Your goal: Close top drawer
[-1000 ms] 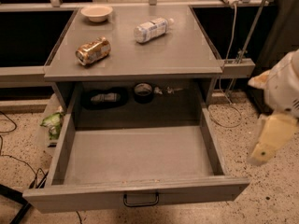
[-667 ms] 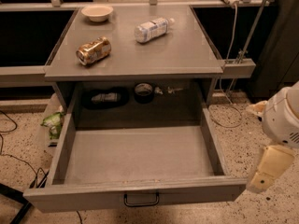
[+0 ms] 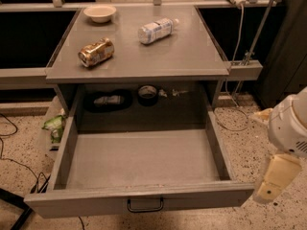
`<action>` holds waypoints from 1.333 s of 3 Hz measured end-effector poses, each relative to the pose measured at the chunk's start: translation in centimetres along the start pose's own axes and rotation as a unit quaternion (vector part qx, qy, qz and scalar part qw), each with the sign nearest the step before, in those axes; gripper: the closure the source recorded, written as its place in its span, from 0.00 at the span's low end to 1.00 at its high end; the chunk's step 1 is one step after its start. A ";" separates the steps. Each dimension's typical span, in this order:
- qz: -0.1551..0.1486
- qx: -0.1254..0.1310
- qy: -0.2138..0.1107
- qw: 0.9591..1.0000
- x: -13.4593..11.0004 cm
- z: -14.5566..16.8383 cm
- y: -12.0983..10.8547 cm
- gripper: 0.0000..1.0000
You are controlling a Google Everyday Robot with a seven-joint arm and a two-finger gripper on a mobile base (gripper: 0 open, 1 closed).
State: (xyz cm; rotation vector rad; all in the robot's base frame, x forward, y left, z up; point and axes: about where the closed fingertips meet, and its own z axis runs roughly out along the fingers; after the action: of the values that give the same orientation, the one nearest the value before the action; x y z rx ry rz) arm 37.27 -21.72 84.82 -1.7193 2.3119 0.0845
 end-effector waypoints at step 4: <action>-0.066 -0.135 -0.088 0.985 -1.5 9.8 12.2 0.00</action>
Offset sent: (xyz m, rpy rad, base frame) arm -0.0929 0.0578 -0.0949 0.2021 0.1531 0.1352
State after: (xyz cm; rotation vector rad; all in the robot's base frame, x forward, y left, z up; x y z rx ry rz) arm 27.80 -14.75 74.43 -1.9002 2.1300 0.5247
